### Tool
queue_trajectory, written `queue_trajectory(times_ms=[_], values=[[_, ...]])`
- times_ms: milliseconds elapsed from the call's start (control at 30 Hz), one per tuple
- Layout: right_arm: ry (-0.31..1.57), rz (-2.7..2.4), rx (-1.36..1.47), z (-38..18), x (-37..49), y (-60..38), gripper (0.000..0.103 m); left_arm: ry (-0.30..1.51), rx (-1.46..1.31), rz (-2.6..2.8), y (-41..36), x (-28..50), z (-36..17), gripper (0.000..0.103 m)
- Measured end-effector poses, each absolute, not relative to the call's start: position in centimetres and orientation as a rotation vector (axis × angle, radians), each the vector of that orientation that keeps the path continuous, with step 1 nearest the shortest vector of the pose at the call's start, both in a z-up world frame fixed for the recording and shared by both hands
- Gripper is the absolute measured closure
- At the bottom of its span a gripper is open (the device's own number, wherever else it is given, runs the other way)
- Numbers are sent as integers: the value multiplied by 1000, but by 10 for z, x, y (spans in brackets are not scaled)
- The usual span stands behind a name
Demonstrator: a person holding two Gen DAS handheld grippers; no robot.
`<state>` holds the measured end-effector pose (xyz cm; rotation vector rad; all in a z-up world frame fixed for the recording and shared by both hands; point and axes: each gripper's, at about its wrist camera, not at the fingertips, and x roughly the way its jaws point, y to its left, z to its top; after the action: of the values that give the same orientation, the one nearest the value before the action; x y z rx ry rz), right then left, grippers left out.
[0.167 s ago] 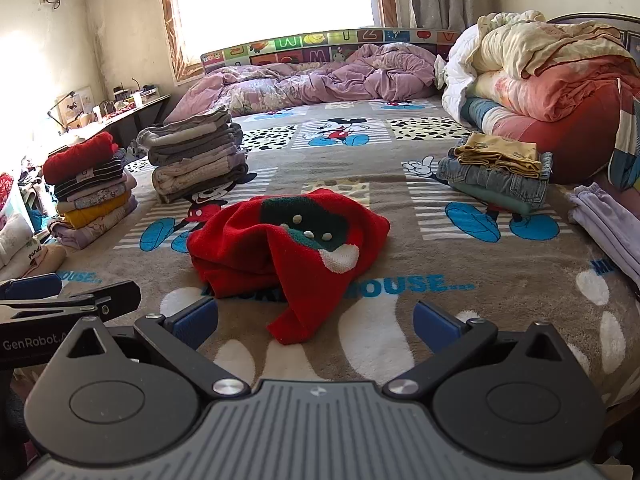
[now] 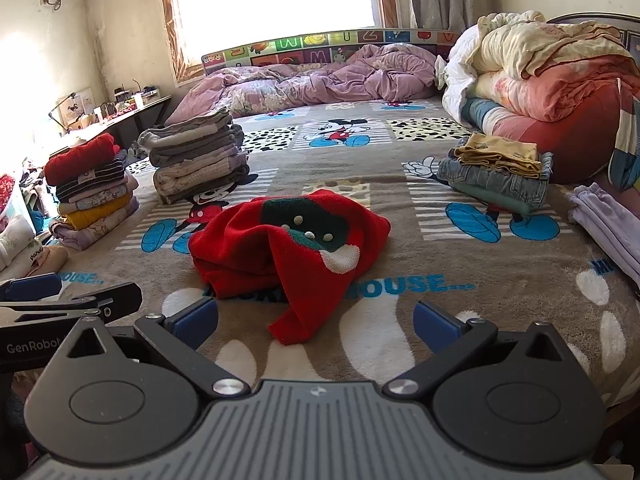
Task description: Fold clothes
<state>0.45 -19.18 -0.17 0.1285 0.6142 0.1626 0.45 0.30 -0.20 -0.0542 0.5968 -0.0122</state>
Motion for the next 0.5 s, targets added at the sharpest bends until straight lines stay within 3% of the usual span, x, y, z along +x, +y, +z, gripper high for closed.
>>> queue_trajectory(times_ms=[500], values=[[614,164,120,1,2,-192,0,578,-33,-11,1,-2,0,0]])
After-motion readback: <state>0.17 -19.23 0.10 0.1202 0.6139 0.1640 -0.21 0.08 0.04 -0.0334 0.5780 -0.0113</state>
